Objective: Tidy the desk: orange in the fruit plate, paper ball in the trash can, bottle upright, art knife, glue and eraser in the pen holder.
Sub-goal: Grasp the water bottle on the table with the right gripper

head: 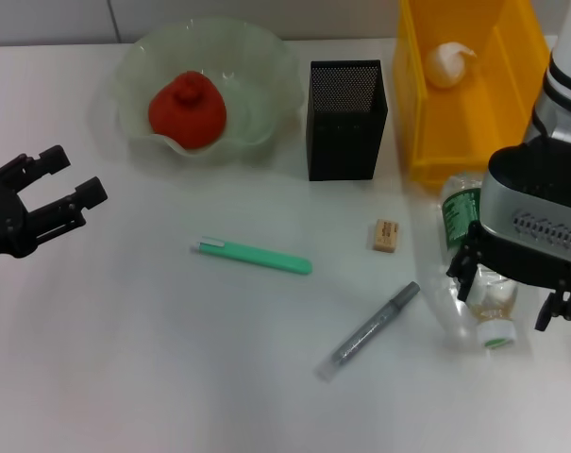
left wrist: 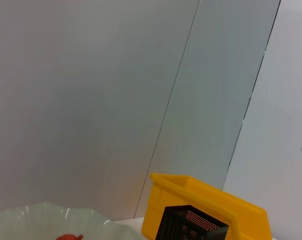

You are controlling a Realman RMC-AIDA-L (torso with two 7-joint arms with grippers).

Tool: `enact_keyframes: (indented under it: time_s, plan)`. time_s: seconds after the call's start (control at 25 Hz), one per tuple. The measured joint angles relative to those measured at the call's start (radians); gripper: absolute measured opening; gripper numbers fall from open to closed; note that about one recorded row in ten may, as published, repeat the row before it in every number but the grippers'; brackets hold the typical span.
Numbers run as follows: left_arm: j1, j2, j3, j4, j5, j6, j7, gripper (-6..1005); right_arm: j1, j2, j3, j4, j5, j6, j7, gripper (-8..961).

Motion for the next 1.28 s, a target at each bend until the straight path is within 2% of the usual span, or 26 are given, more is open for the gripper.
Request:
enact_keyframes:
  time_s: [0.44,1.28]
  plan:
    - [0.02,-0.002,0.0,0.0,0.0,-0.002,0.0,860,-0.017,0.0,-0.031,0.006,0.001,0.019,0.007,786]
    - [0.025,-0.002,0.0,0.001,-0.004,-0.004,0.0,860,-0.007,0.0,-0.095,0.085,0.008,0.12,0.005,787]
